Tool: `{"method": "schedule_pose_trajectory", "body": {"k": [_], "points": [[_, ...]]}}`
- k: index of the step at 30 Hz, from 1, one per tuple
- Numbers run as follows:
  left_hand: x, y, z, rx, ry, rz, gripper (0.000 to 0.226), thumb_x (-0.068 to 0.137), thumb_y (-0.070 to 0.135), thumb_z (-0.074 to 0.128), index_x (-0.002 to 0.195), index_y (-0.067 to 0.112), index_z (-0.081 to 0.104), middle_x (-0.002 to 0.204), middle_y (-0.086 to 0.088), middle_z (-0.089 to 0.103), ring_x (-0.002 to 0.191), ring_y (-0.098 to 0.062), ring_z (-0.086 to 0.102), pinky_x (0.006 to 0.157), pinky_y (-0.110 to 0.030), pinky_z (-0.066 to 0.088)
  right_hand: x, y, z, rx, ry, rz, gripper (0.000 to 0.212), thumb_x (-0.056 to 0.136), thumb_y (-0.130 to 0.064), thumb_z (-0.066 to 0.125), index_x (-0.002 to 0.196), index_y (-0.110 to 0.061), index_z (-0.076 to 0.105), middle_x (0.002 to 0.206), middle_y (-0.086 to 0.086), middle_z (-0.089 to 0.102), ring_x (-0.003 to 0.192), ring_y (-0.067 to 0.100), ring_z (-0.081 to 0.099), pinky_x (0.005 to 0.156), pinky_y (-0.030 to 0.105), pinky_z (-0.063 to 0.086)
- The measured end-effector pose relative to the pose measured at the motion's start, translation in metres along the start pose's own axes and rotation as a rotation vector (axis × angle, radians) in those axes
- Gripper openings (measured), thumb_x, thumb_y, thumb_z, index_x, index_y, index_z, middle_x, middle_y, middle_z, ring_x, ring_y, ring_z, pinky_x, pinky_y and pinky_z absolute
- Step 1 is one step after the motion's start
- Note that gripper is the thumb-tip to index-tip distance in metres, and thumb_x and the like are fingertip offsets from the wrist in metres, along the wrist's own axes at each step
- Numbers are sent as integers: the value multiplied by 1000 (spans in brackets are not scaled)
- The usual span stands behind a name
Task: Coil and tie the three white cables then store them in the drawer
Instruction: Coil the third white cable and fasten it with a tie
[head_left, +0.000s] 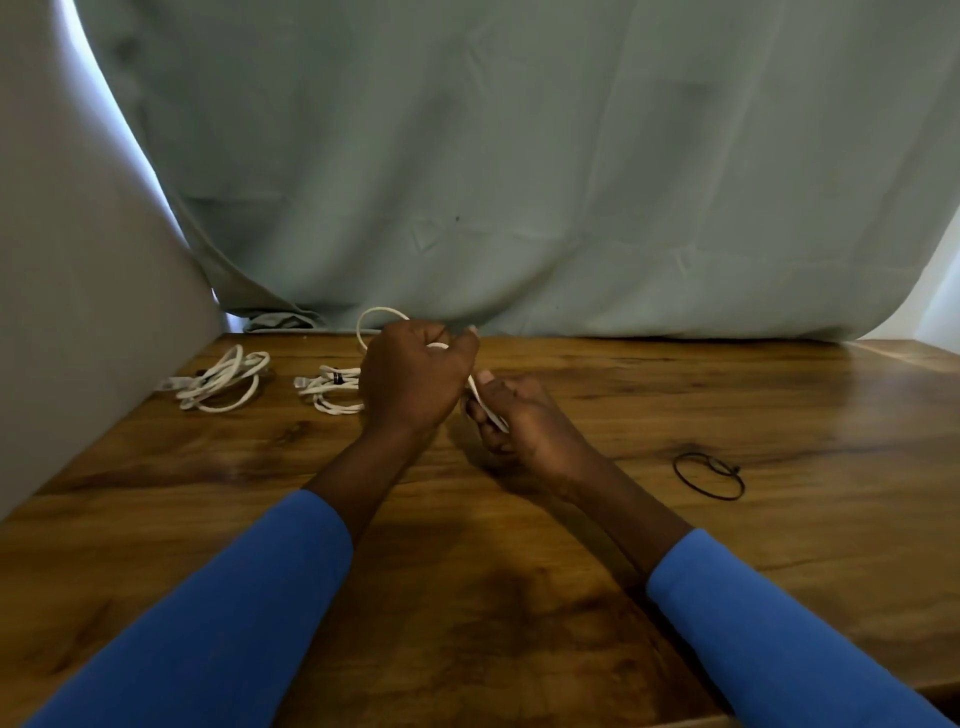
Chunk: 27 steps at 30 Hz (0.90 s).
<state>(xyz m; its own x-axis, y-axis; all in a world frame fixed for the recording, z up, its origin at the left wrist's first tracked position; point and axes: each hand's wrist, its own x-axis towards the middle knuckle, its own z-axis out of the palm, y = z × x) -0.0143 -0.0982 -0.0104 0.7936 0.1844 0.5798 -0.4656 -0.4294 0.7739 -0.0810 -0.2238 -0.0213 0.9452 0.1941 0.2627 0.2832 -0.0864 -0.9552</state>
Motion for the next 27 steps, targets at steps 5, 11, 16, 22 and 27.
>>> {"method": "schedule_pose_trajectory", "body": {"k": [5, 11, 16, 22, 27], "points": [[1, -5, 0, -22, 36, -19, 54, 86, 40, 75, 46, 15, 49, 41, 7, 45, 47, -10, 46, 56, -27, 29, -1, -5, 2, -26, 4, 48, 45, 113, -32, 34, 78, -8, 49, 47, -7, 36, 38, 6, 27, 39, 17, 25], [7, -12, -18, 102, -3, 275, 71, 93, 66, 58, 47, 15, 39, 40, 3, 39, 40, -10, 41, 47, -29, 26, 4, 5, 0, 488, -75, 255, 48, 109, -39, 32, 70, -16, 44, 44, -7, 29, 30, 3, 21, 34, 16, 13], [5, -29, -12, -157, -215, 191, 75, 94, 73, 41, 60, 8, 52, 53, -9, 54, 53, -27, 55, 59, -49, 47, 6, 2, -24, 823, -141, 189, 42, 100, -39, 38, 64, -21, 50, 42, -8, 32, 36, 8, 11, 40, 20, 10], [-7, -17, 11, -315, -367, 166, 57, 105, 55, 42, 56, 31, 61, 51, 11, 57, 53, -4, 53, 60, -31, 39, 11, -4, -41, 1085, -282, -13, 42, 106, -31, 32, 72, -18, 53, 49, -7, 26, 37, 11, 19, 42, 25, 22], [-11, -20, 17, -319, -495, 179, 57, 106, 54, 38, 66, 20, 59, 61, 0, 60, 61, -12, 58, 64, -32, 45, 11, -16, -61, 1217, -278, -183, 34, 104, -25, 39, 75, -15, 53, 51, -6, 28, 39, 12, 24, 44, 27, 30]]}}
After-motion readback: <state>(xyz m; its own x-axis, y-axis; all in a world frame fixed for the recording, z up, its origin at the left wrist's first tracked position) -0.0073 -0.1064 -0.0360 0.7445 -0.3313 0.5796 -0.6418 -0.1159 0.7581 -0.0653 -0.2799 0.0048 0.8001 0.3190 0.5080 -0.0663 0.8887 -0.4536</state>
